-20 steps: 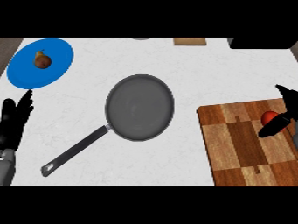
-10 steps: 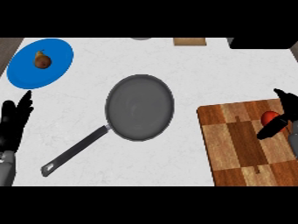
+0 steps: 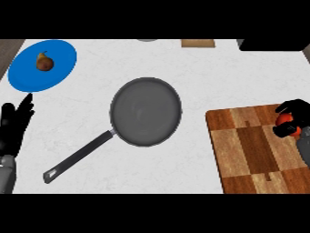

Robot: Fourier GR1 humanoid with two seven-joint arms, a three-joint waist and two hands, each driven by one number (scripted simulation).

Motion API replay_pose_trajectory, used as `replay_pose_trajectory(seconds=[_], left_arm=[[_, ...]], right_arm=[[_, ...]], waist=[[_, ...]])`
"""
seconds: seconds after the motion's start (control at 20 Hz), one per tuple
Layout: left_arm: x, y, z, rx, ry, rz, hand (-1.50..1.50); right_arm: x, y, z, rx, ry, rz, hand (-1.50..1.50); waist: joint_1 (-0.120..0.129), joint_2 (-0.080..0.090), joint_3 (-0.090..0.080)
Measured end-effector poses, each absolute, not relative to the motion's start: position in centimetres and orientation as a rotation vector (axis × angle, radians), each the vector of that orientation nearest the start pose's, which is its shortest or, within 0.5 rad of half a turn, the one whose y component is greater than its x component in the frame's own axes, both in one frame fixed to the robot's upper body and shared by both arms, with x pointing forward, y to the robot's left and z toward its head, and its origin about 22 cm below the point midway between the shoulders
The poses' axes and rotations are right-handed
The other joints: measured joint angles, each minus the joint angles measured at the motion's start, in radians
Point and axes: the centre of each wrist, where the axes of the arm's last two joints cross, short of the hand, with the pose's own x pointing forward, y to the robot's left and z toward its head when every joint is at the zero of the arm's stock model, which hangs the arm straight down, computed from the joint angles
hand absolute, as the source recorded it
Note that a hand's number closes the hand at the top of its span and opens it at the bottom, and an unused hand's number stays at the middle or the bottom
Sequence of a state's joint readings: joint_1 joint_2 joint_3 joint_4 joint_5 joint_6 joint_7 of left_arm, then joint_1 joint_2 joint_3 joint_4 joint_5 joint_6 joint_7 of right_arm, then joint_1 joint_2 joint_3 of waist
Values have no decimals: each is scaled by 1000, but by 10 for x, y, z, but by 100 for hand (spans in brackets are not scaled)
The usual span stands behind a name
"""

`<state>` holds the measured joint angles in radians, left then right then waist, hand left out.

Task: Pick the tomato from the cutting board and place it in the pan

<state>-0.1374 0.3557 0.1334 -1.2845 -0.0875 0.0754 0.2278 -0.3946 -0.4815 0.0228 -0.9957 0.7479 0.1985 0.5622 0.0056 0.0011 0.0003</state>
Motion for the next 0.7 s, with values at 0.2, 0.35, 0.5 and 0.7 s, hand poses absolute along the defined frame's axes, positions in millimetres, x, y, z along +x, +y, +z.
replay_pose_trajectory(seconds=[0.2,0.35,0.5,0.7], left_arm=[[271,351,9,497,-1203,-96,0],[270,355,12,498,-1201,-96,0],[264,356,8,508,-1190,-86,0],[259,362,4,520,-1171,-67,0]], right_arm=[[329,-358,26,-1023,-575,802,150],[328,-357,27,-1040,-586,804,150],[305,-319,11,-1027,-621,830,150],[263,-250,-11,-1003,-702,887,150]], waist=[[-2,-1,0],[-3,-1,0],[-18,-7,-2],[-49,-25,-13]])
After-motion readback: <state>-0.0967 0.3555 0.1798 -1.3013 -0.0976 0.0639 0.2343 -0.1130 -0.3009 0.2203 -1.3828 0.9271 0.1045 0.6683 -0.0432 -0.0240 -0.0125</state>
